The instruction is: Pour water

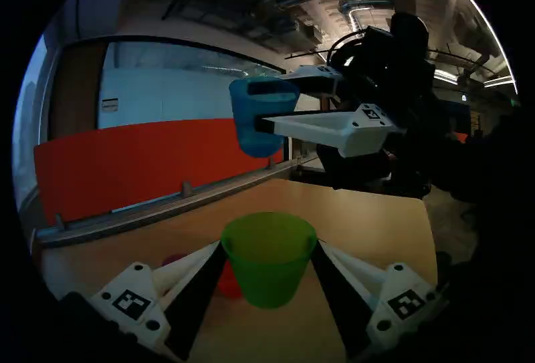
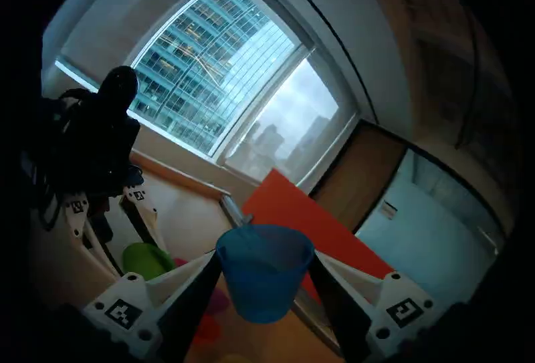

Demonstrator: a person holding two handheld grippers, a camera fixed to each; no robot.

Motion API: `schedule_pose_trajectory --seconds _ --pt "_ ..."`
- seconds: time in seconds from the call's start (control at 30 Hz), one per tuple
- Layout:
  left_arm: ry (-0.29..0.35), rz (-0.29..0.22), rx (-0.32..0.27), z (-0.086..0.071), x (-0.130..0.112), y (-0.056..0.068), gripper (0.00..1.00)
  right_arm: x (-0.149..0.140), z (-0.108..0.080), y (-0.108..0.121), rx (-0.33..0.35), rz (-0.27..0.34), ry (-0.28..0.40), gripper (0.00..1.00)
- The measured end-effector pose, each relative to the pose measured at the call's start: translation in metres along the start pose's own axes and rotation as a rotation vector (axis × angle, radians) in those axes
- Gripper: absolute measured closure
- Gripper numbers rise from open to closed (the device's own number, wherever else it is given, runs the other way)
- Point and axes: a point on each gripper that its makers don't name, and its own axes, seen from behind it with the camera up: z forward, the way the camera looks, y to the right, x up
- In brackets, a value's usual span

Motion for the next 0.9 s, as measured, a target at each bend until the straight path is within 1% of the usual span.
schedule_pose_trajectory --seconds 0.17,0.37,0.9 --pt "-0.001 -0.001 -0.002 0.001 -0.001 0.002 0.13 0.005 0.004 0.002 0.003 -0.056 -0.002 0.09" --pt "0.001 0.000 -0.003 0.002 0.001 0.003 0.13 0.010 0.008 0.006 0.000 -0.136 0.002 0.09" --pt "0.012 -0.002 -0.011 0.003 0.006 0.006 0.13 0.021 0.011 0.016 -0.019 -0.324 0.010 0.09"
